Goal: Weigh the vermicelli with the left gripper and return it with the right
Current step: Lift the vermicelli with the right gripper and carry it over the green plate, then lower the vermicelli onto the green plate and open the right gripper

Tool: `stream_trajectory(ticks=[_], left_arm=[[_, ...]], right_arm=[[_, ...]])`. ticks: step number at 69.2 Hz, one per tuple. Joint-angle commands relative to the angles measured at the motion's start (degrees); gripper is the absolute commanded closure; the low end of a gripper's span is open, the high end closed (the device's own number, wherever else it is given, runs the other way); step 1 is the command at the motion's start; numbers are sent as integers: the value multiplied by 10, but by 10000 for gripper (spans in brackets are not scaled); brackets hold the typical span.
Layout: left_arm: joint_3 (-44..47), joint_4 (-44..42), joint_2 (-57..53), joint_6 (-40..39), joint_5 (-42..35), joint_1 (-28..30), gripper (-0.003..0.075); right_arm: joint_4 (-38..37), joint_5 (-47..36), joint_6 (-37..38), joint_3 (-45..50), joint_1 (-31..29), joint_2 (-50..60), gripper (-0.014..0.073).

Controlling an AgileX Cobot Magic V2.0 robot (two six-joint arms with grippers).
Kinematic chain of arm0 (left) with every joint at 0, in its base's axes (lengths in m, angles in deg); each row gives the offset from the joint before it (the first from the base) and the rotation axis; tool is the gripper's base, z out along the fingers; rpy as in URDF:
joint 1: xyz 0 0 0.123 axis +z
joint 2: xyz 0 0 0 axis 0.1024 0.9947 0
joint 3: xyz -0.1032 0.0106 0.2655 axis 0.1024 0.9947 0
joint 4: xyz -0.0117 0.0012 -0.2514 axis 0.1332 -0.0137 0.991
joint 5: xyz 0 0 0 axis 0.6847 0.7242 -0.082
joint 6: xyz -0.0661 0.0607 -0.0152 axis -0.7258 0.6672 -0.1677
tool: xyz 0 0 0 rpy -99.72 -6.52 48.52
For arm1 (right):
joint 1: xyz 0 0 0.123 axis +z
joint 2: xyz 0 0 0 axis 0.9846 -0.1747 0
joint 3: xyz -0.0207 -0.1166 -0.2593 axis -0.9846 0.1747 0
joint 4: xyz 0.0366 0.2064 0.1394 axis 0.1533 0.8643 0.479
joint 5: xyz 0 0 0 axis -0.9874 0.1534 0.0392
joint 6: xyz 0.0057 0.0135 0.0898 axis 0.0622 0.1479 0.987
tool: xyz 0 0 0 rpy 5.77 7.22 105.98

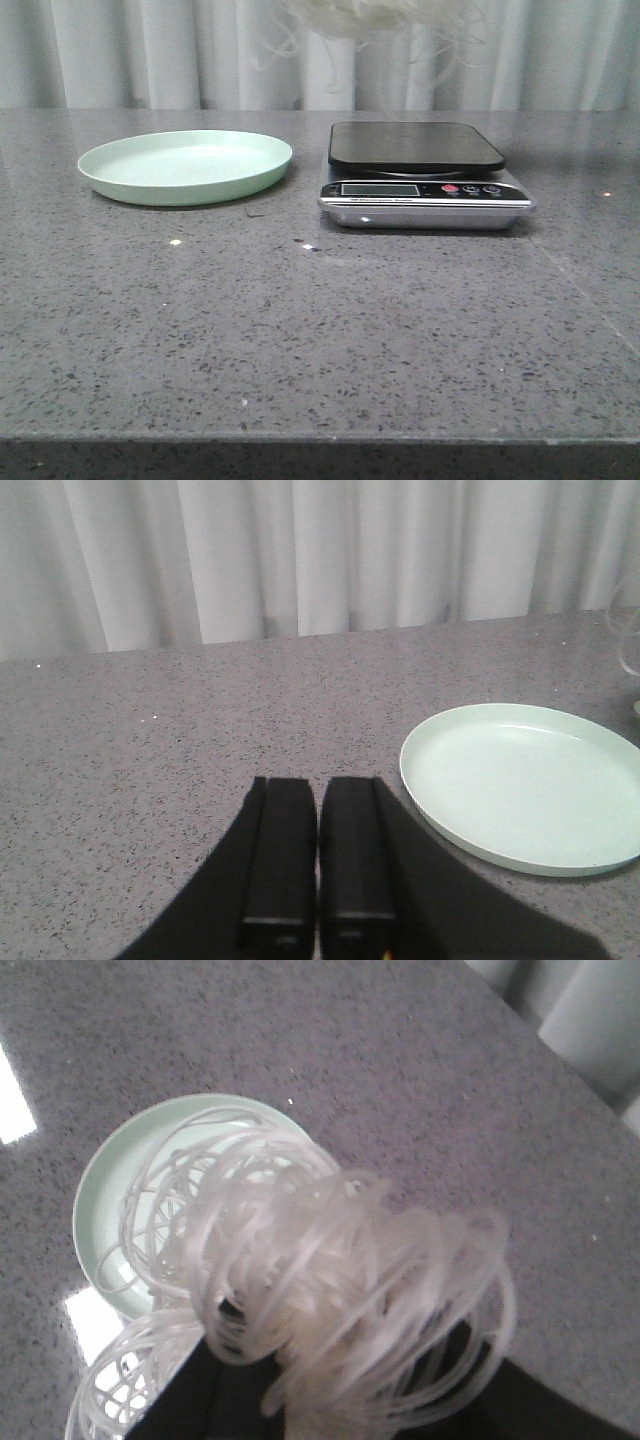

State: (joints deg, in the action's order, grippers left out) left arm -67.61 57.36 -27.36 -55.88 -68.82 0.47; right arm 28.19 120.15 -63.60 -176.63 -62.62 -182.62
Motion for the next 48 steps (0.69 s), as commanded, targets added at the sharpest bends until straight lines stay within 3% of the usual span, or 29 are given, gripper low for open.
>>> stream_trajectory(ticks=[1, 18, 48], left_arm=[[-16, 4, -1, -3, -38, -5, 584], [-16, 7, -1, -3, -38, -5, 584], [-16, 46, -1, -3, -38, -5, 584]], right_arm=[[37, -89, 0, -21, 43, 24, 443], [36, -226, 0, -21, 123, -38, 443], [26, -185, 0, -21, 130, -119, 443]])
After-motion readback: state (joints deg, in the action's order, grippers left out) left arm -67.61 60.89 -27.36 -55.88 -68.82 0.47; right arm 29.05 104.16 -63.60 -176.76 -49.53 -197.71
